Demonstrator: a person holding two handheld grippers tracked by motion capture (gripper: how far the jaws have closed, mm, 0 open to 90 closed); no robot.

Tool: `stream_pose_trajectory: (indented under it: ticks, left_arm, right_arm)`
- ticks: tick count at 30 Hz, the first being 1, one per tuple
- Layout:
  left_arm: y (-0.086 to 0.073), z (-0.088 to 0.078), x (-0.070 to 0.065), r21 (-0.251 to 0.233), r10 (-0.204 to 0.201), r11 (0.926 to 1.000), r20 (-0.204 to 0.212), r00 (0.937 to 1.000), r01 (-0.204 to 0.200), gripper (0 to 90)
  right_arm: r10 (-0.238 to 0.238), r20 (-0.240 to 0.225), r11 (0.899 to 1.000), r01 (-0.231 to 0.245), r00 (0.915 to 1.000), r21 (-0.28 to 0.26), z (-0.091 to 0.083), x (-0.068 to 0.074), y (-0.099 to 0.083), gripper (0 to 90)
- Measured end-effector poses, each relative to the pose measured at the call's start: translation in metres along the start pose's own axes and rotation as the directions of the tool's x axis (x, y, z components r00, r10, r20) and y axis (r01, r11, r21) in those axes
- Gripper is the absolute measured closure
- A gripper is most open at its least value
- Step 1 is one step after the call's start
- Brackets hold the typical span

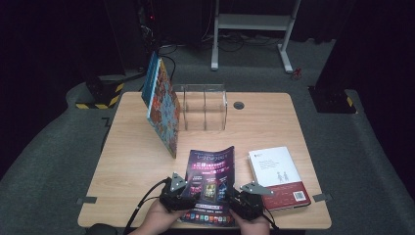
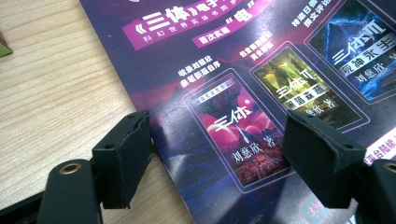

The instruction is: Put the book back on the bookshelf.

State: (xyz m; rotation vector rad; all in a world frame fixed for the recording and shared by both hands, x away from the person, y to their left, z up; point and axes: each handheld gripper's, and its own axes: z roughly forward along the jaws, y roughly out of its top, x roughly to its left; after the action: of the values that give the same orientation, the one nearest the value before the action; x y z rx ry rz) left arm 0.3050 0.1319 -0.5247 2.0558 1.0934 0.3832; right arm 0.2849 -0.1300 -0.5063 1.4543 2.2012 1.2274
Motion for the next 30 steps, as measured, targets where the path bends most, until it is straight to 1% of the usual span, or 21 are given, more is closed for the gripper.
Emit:
stream_pose_trajectory:
  ticks: [8, 20, 25, 28, 30]
  left_arm:
    - [0.0001, 0.0000, 0.0002, 0.001, 0.002, 1.0000, 0.003, 1.0000, -0.002, 24.1]
    - [0.0001, 0.0001, 0.0002, 0.000, 0.002, 1.0000, 0.003, 1.0000, -0.002, 24.2]
    - [0.0005, 0.0003, 0.0003, 0.002, 0.003, 1.0000, 0.003, 1.0000, -0.003, 24.2]
    - [0.0006, 0.0003, 0.0004, 0.003, 0.003, 1.0000, 0.004, 1.0000, -0.003, 24.1]
    - [0.0006, 0.0003, 0.0006, 0.003, 0.003, 1.0000, 0.005, 1.0000, -0.003, 24.2]
  right_arm:
    - [-0.007, -0.012, 1.000, 0.007, 0.9999, 0.010, -0.0006, -0.0004, 0.0006, 72.5]
    - [0.008, -0.035, 0.999, -0.007, 0.9994, 0.043, 0.0002, -0.0046, 0.0020, 71.2]
    - [0.022, -0.042, 0.998, -0.019, 0.9989, 0.066, 0.0021, -0.0079, 0.0025, 68.1]
    - [0.031, -0.044, 0.996, -0.027, 0.9986, 0.079, 0.0031, -0.0088, 0.0020, 68.3]
    - [0.026, -0.051, 0.997, -0.022, 0.9984, 0.079, 0.0032, -0.0091, 0.0022, 69.7]
